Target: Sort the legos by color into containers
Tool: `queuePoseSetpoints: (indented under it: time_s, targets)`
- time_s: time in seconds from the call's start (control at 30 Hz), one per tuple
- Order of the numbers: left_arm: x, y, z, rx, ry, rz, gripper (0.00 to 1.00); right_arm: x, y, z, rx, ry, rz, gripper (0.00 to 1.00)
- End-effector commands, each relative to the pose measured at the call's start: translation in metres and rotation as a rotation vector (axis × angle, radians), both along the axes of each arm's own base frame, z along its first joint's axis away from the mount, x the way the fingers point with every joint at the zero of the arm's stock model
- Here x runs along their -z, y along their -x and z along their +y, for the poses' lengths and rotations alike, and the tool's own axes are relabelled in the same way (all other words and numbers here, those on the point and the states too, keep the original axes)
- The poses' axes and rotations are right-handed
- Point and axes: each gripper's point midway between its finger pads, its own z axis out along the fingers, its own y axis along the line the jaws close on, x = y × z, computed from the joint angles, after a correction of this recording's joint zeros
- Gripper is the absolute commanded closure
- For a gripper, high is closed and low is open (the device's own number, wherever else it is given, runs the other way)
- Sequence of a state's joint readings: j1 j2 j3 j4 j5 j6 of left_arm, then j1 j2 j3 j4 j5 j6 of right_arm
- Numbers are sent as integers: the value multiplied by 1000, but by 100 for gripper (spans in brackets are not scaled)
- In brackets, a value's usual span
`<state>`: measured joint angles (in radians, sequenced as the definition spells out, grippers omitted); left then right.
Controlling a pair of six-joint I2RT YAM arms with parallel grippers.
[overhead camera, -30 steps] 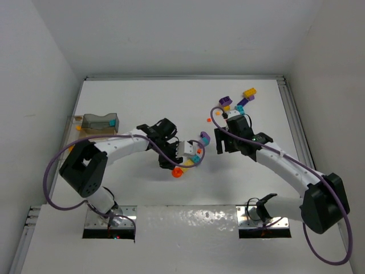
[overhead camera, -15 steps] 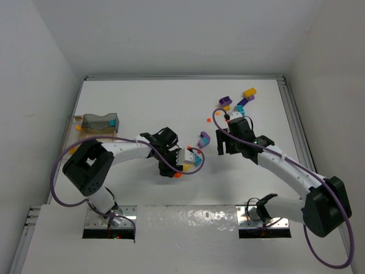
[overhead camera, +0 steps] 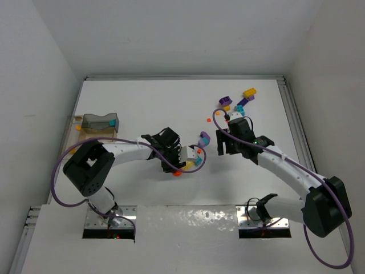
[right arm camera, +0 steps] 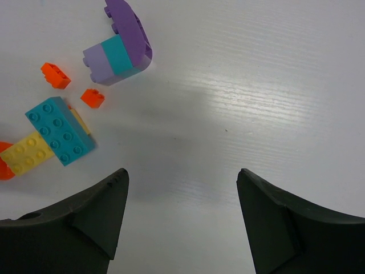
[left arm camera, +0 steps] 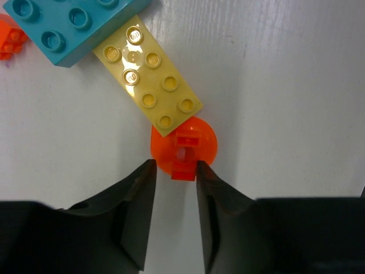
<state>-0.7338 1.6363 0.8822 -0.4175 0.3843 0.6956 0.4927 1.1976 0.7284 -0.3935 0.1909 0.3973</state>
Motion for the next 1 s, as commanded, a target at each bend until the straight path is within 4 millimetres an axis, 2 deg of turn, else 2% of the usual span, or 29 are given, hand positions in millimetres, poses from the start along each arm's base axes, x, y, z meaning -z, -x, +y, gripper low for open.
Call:
queuePoseSetpoints:
  time_s: [0.0,0.03,0.1,0.27,0.33,0.43,0.53,0.57,0.63,0.67,0.7,0.73,0.8,0.83,0.87,0.9,0.93,0.97]
  targets:
    - [-6,-4,-6,10,22,-38,69,-10,-6,0,19,-18,-49,25]
    - [-3,-2,-3,17,12,-37,76,-10,-6,0,21,-16,-50,25]
    - [-2,2,-1,27,8,-28,80,-11,-6,0,21,-15,-54,25]
    - [0,10,6,48,-10,-11,99,-12,-8,0,17,-12,-61,25]
    - [-2,11,9,43,-19,-7,100,-13,-9,0,19,-12,-64,25]
    - [-9,1,15,-13,-33,-20,100,-16,-10,0,17,-11,-70,25]
    - [-27,-26,32,-134,-1,-24,100,-18,-12,1,12,-13,-75,25]
    - [-35,-44,45,-213,6,-23,100,-20,-12,2,11,-15,-77,25]
    - [-49,-65,62,-304,11,-48,100,-23,-15,4,6,-22,-86,25]
    - [-61,-75,65,-354,27,-65,100,-23,-15,5,1,-23,-86,25]
    - [-65,-80,72,-397,28,-75,100,-26,-18,7,-1,-30,-94,25]
    - [-79,-92,81,-457,54,-101,100,-27,-19,9,-5,-35,-94,25]
    - [-87,-99,96,-530,61,-117,100,-31,-24,15,-21,-52,-102,25]
    - [-96,-114,107,-575,86,-167,100,-33,-26,17,-25,-58,-104,26]
    - [-116,-131,114,-605,105,-222,100,-37,-30,21,-32,-66,-115,26]
    - [-123,-134,118,-769,160,-162,100,-35,-32,25,-47,-72,-101,26]
    - [-127,-142,140,-859,162,-168,100,-36,-34,28,-57,-76,-100,26]
    - [-132,-145,152,-935,171,-160,100,-44,-40,33,-68,-84,-110,26]
